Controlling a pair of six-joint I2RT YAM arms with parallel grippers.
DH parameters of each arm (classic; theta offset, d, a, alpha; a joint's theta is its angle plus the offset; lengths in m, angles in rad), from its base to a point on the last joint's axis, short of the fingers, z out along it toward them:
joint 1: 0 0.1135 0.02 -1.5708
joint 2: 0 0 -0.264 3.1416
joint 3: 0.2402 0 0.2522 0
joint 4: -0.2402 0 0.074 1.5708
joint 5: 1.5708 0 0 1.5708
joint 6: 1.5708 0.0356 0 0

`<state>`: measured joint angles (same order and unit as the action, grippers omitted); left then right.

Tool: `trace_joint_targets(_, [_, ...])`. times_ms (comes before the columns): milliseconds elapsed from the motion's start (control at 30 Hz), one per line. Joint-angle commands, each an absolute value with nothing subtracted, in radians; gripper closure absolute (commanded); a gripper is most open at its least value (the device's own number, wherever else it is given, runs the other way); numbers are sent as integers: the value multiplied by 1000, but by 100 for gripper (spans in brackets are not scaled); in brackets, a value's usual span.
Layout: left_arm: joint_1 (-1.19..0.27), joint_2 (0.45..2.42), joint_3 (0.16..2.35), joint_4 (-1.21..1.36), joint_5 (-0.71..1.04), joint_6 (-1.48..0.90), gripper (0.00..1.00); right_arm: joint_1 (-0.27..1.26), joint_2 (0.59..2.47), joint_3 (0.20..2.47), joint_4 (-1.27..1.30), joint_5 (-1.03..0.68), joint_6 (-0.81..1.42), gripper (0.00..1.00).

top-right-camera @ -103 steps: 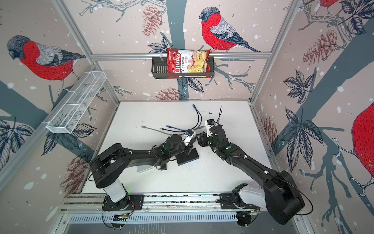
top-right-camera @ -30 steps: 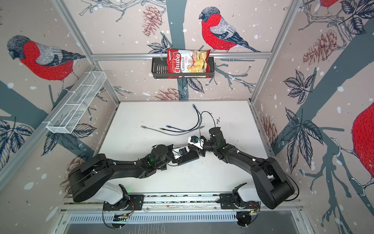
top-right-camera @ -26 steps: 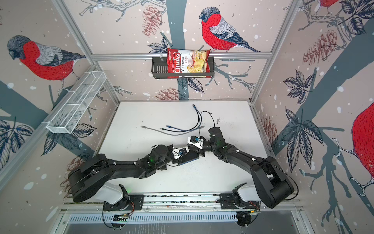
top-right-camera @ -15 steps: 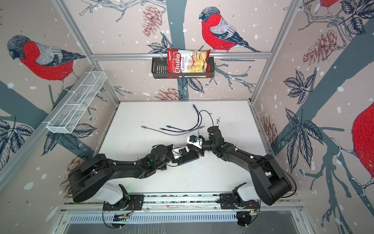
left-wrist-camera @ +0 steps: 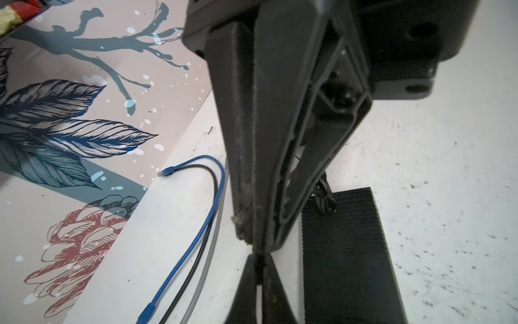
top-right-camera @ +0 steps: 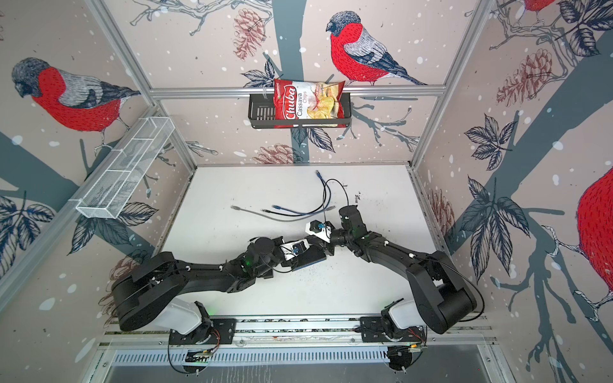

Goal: Insert the plug into the switch port

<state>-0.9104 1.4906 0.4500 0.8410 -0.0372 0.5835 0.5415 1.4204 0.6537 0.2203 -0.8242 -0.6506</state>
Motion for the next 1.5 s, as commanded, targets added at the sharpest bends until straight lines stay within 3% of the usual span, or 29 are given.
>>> trace_joint_targets(0, [-910,1477,424,972,-77,538,4,531,1426,666,194,-787,-597,99])
trace_joint_targets(267, [-796,1445,551,667,60,267,3,479,1439,666,251,-737,-366,99])
trace_joint_targets(400, [-792,1414,555,621,140,265,3,427,1457,675,254,-693,-246,99])
trace_joint_targets(833, [-793,1519,817,62,302,279,4,323,1396,662,280,-558,-82,99])
trace_joint_targets(1133, [-817,1681,960,-132,331,288,6,305,1351,681,255,-489,-96,99])
trace_joint_targets(1467, [-882,1838,1135,-335,214,290,18,299,1353,675,250,-450,-97,99])
